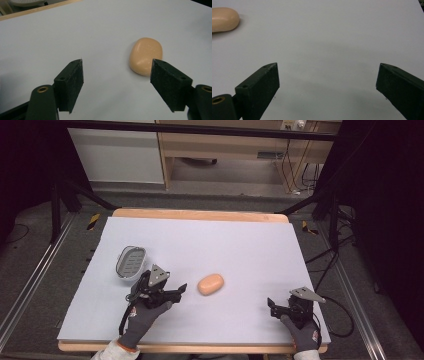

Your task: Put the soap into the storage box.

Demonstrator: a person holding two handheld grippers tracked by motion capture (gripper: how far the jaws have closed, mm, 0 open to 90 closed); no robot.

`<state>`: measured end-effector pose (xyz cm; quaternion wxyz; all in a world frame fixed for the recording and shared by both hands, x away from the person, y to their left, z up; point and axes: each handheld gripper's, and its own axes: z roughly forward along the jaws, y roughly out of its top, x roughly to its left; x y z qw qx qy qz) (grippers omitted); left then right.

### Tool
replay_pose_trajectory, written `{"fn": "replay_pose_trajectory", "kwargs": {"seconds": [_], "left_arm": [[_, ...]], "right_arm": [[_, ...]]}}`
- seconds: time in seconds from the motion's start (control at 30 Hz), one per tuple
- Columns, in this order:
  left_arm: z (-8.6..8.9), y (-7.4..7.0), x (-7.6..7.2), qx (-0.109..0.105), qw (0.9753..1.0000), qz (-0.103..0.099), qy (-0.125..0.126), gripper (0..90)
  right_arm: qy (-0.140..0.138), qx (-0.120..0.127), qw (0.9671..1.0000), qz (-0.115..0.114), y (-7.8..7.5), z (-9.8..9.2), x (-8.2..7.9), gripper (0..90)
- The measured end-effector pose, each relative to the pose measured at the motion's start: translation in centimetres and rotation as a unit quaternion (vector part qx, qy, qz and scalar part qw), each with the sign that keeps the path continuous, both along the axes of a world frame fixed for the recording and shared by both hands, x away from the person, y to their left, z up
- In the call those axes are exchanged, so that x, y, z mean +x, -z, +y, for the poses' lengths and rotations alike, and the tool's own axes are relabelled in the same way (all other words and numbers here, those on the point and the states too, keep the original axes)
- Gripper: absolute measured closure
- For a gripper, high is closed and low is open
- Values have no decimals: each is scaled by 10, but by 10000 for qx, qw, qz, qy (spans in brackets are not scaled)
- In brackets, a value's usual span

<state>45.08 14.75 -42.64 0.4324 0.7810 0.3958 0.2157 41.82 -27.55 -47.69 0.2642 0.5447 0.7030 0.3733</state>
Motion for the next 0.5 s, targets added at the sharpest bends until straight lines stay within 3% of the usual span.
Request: {"fn": "replay_pose_trajectory", "kwargs": {"seconds": [0.2,0.5], "left_arm": [[-6,-3,5,-33,10000,18,53,258],[-22,-1,13,106,9997,73,190,255]], "right_arm": [[6,-23,10000,-25,0,0,0,51],[-28,25,10000,3,0,0,0,51]]}}
